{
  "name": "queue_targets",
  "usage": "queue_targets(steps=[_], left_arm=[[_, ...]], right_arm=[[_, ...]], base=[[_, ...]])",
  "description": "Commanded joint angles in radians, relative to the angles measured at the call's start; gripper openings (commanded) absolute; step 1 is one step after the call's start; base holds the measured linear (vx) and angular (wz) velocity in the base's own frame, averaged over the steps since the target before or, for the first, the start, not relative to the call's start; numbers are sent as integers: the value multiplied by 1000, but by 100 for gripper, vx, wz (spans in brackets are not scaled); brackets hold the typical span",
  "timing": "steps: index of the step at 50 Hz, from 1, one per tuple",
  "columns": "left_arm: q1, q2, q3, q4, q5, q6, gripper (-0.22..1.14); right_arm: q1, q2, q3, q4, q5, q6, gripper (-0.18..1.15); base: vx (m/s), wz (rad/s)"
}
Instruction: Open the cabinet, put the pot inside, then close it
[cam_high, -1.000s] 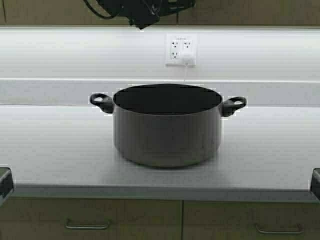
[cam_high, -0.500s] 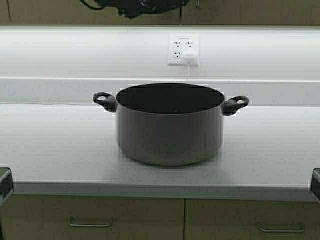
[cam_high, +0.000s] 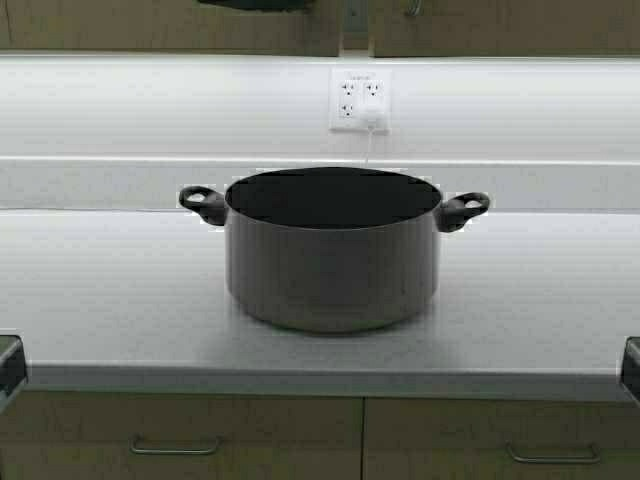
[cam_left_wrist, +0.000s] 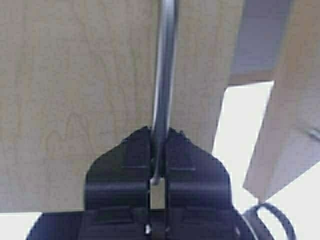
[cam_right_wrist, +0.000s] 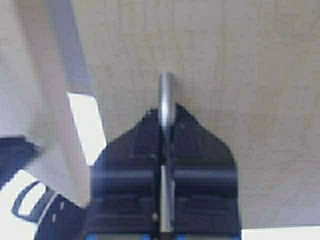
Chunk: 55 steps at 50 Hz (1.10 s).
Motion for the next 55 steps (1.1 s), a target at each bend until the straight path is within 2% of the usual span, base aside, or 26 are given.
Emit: queue_targets(steps=[1,22,30,43,49,52,55], left_arm=[[6,-107,61,-5,-5,-17,4],[6,-278,259,-5,9,-3,4],[26,-371,354,-5,18,8,4],[89,-560,434,-5,150,15,4],[107,-624,439,-5,201,21,4],[110,-629,433,-5,215,37,5],[110,-627,423,-5,239,58,11]], right_arm=[[35,-89,49,-40,40,5,7],[-21,-198,184,-63,143,8,7],[-78,-244,232,-81,196,9,7],[-183,-400,327,-104,282,12,7],[-207,-413,334,-135,344,20,7],[-210,-407,328,-138,345,31,9],[-210,-402,318,-138,371,46,20]], base=[[-6,-3],[-10,-3],[-12,-2],[-6,-1],[-1,-1],[1,-2],[1,0]])
